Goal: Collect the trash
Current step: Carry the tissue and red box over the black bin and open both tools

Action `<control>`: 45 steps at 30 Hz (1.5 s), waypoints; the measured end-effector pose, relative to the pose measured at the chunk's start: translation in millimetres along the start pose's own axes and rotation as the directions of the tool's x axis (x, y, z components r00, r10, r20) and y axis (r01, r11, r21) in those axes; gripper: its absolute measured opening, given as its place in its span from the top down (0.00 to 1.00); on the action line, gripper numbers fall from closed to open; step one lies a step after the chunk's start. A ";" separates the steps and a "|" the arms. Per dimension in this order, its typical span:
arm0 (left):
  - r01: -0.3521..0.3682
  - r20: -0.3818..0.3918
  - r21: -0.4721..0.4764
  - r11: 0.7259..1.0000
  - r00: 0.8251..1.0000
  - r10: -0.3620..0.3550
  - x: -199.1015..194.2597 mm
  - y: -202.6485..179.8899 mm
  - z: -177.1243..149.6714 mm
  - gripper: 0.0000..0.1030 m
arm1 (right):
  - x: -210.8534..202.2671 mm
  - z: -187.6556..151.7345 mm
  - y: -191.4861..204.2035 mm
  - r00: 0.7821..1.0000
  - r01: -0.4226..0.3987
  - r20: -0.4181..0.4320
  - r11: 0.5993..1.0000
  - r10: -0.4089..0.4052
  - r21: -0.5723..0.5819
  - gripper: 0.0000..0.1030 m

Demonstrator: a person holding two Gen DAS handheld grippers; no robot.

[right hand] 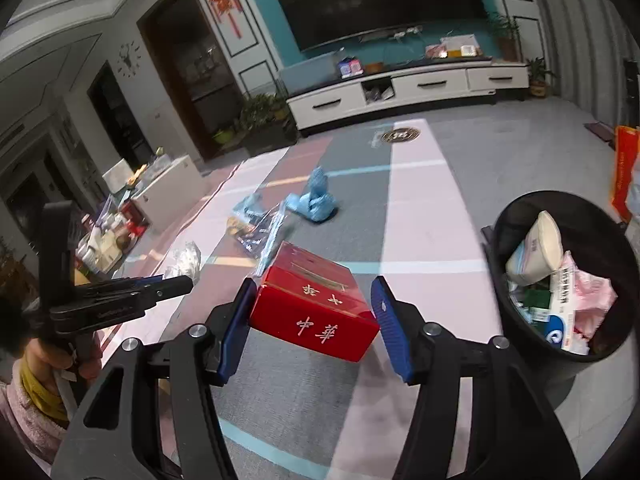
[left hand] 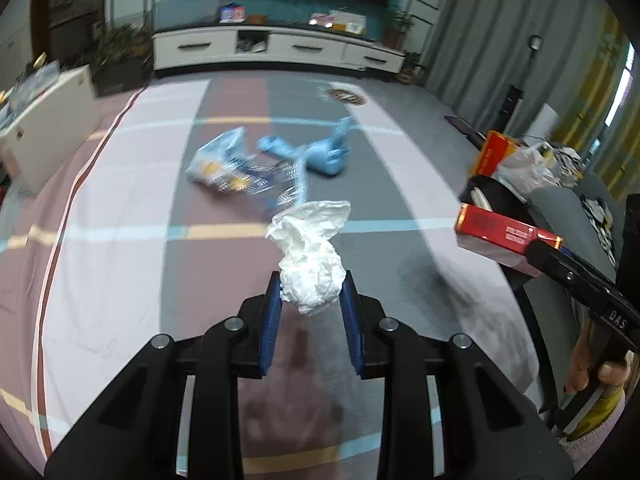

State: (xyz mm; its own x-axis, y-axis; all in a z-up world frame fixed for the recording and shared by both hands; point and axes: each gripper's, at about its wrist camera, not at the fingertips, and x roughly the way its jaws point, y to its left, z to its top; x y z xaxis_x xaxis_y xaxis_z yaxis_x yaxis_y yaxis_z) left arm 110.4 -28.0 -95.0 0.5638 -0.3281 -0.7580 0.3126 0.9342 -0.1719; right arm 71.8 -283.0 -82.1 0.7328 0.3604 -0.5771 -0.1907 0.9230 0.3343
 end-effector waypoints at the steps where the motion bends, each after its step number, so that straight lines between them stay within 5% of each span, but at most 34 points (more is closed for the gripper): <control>1: 0.010 0.004 0.016 1.000 1.000 -0.010 -1.1 -8.4 2.2 0.71 | -4.7 -0.1 -2.8 1.000 0.009 0.011 1.000 -0.009 0.005 0.43; 14: 0.147 -0.021 0.178 0.973 0.989 -0.146 15.8 -103.3 24.7 0.71 | -54.7 -10.6 -70.2 0.983 0.141 0.099 0.980 -0.156 0.138 0.43; 27: 0.340 -0.157 0.329 0.881 0.940 -0.304 87.5 -224.8 49.2 0.70 | -70.2 -23.7 -156.1 0.943 0.269 0.103 0.907 -0.316 0.323 0.43; 35: 0.351 -0.214 0.347 0.870 0.932 -0.291 136.2 -262.1 50.8 0.67 | -64.2 -23.6 -190.6 0.938 0.283 0.085 0.882 -0.337 0.376 0.43; 39: 0.338 -0.212 0.357 0.871 0.937 -0.277 143.9 -268.7 47.9 0.39 | -58.1 -21.7 -206.3 0.937 0.282 0.072 0.864 -0.341 0.417 0.42; 45: 0.328 -0.178 0.360 0.873 0.943 -0.281 132.4 -257.7 49.2 0.29 | -61.6 -25.4 -209.0 0.940 0.268 0.070 0.852 -0.333 0.451 0.31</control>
State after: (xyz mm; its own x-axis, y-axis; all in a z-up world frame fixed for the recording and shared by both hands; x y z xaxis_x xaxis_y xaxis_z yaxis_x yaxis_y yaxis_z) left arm 142.1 -319.1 -120.1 0.3077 -0.5469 -0.7786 0.7333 0.6577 -0.1722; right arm 50.0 -494.6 -135.3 0.7981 0.0226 -0.6021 0.3282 0.8218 0.4658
